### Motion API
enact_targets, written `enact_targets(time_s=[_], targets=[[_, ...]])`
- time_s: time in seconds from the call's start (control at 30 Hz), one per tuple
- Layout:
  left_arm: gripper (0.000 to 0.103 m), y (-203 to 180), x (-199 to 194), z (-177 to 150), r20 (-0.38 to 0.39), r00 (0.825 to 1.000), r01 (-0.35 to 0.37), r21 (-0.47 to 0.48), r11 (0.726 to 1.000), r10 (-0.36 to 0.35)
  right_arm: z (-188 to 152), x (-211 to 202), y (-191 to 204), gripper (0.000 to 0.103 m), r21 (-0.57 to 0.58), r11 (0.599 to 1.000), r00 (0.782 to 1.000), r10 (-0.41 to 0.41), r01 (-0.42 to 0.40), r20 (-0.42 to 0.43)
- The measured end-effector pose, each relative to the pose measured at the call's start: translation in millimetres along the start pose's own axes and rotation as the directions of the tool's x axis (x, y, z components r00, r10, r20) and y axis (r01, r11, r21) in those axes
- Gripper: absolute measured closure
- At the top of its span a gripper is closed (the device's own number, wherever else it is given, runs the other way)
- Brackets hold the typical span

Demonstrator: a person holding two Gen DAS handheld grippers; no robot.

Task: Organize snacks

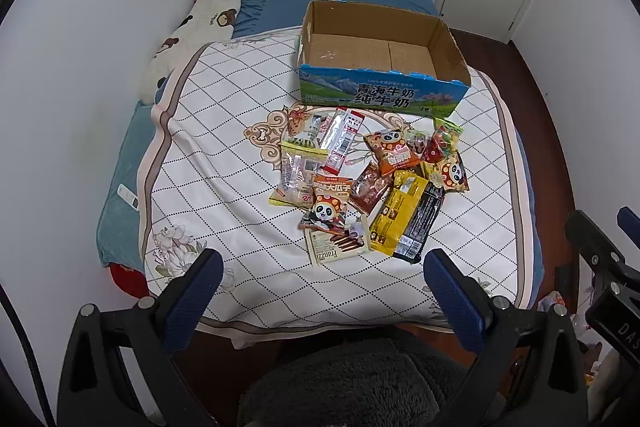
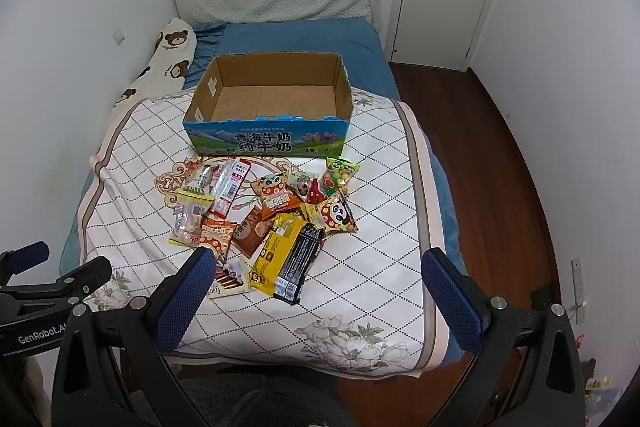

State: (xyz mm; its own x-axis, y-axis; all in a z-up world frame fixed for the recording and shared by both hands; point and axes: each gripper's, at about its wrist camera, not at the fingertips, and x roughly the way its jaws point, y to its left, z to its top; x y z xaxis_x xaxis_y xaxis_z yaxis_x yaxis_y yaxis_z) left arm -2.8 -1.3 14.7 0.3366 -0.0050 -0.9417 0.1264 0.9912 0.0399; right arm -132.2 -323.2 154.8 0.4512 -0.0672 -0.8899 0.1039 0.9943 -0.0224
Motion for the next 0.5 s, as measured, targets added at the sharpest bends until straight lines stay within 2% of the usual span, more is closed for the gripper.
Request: enact_targets(time_s=[0.5], targets=[[0.0, -4.2, -5.2, 0.8, 0.014, 1.0, 0.01, -0.005, 1.0, -0.01, 0.3, 1.3, -2.5, 0.0, 0.004, 1.0, 1.0, 0.001, -0.001, 0.004]])
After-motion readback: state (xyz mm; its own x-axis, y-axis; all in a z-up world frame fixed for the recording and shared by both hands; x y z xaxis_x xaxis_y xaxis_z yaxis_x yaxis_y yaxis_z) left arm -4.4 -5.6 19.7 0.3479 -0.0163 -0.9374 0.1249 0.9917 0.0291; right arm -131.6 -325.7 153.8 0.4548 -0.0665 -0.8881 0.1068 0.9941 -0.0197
